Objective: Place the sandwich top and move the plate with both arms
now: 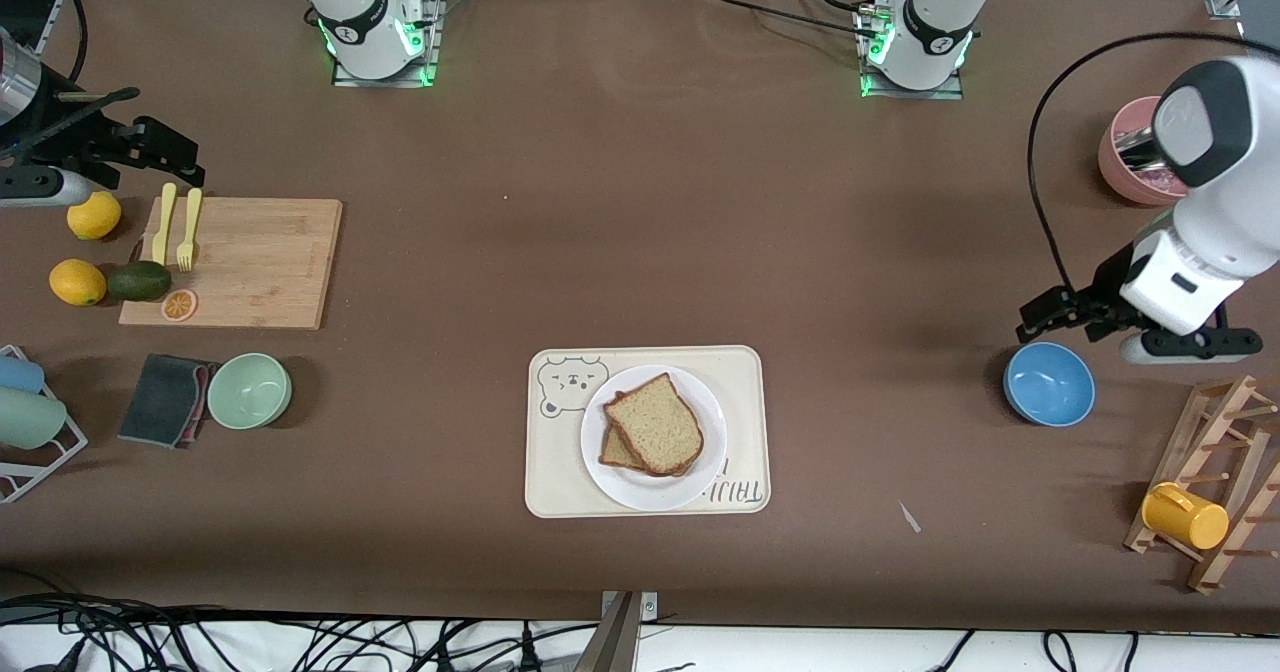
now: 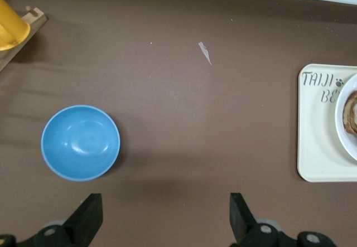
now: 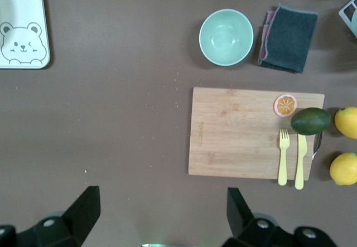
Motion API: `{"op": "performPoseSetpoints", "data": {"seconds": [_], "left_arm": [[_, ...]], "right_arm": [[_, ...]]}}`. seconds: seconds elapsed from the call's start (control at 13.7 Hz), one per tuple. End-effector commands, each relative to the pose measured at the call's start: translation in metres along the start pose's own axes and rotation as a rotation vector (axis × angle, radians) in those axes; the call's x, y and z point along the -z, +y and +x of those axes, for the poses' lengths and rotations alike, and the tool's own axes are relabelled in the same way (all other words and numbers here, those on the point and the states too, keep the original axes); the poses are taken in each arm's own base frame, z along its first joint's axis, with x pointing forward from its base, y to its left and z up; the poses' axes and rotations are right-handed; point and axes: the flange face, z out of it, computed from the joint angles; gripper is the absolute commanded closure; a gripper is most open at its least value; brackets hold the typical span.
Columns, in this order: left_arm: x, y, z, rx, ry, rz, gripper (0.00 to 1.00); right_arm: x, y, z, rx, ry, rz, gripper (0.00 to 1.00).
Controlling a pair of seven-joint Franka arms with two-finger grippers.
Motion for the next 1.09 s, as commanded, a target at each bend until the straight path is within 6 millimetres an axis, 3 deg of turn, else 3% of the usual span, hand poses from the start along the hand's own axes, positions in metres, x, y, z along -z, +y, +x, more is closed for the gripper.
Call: {"op": "performPoseSetpoints", "data": {"seconds": [0.0, 0.15, 0.36, 0.65, 1.02], "left_arm": [[0.045, 0.003, -0.011, -0.003, -0.036, 0.043, 0.00], [0.086, 0.005, -0.010, -0.011, -0.069, 0.069, 0.00], [0.116, 0.007, -0.010, -0.009, -0.065, 0.078, 0.00], [0.136, 0.005, -0.011, -0.006, -0.062, 0.081, 0.00], [0.145, 0.009, -0.015, -0.005, -0.085, 0.080, 0.00]], "right_arm": [[0.005, 0.002, 0.000, 0.006, -0.010, 0.001, 0.00], [0.006, 0.001, 0.001, 0.007, -0.004, -0.001, 0.00], [0.003, 0.005, 0.003, 0.000, -0.005, 0.011, 0.00], [0.003, 0.006, 0.003, 0.000, -0.005, 0.011, 0.00], [0.002, 0.007, 0.003, -0.002, -0.008, 0.011, 0.00]]}}
